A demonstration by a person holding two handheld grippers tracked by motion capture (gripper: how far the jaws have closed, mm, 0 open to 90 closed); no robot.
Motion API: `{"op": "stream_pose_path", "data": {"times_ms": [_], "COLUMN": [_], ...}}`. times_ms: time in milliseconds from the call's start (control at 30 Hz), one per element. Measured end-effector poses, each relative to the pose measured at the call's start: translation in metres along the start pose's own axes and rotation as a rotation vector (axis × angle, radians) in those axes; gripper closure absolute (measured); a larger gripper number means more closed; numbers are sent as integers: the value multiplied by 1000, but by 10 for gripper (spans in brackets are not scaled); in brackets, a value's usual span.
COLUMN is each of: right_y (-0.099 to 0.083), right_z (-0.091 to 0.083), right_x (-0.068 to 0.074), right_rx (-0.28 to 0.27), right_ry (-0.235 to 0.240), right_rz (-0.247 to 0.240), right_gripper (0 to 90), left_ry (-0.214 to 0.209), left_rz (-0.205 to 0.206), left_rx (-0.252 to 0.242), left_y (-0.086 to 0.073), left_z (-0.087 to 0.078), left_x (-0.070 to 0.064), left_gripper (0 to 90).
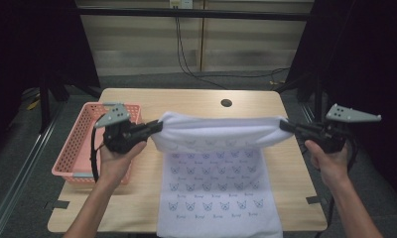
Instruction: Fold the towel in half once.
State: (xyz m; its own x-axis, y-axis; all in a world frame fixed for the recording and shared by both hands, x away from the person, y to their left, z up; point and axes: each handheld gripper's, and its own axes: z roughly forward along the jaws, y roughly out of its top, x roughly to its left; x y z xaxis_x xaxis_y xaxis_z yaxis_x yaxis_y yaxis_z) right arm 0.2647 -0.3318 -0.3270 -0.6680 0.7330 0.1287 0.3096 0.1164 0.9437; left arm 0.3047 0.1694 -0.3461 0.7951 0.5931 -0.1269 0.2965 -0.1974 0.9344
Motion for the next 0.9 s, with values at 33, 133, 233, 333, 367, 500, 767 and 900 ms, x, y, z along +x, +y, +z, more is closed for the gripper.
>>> {"op": "stream_pose_path", "data": {"times_ms": [33,133,233,333,367,500,767,900], "right_y": [-8,-43,-64,-90,-96,-122,-153,-154], "right_z": [0,-2,-5,-17,-20,-23,-17,-26], "right_x": [3,12,16,26,30,44,53,55], "right_rx": [21,85,110,115,123,214,357,354], "right_ry": [-1,16,30,52,63,90,120,125], "right_rz": [-3,15,41,85,81,82,74,69], "right_gripper": [861,861,861,860,859,850,831,819], "left_ry": [11,-22,-36,-66,-81,-82,-127,-167], "left_rz": [14,-49,-58,-74,-92,-109,-112,-85], "left_rx": [13,-2,50,70,86,172,292,286], "left_y": [-11,-43,-58,-82,-90,-126,-142,-140], "left_z": [0,-4,-4,-11,-14,-15,-7,-11], "left_x": [-4,-12,-19,-33,-35,-46,-50,-52], "left_gripper": [868,869,869,868,865,861,845,835]}}
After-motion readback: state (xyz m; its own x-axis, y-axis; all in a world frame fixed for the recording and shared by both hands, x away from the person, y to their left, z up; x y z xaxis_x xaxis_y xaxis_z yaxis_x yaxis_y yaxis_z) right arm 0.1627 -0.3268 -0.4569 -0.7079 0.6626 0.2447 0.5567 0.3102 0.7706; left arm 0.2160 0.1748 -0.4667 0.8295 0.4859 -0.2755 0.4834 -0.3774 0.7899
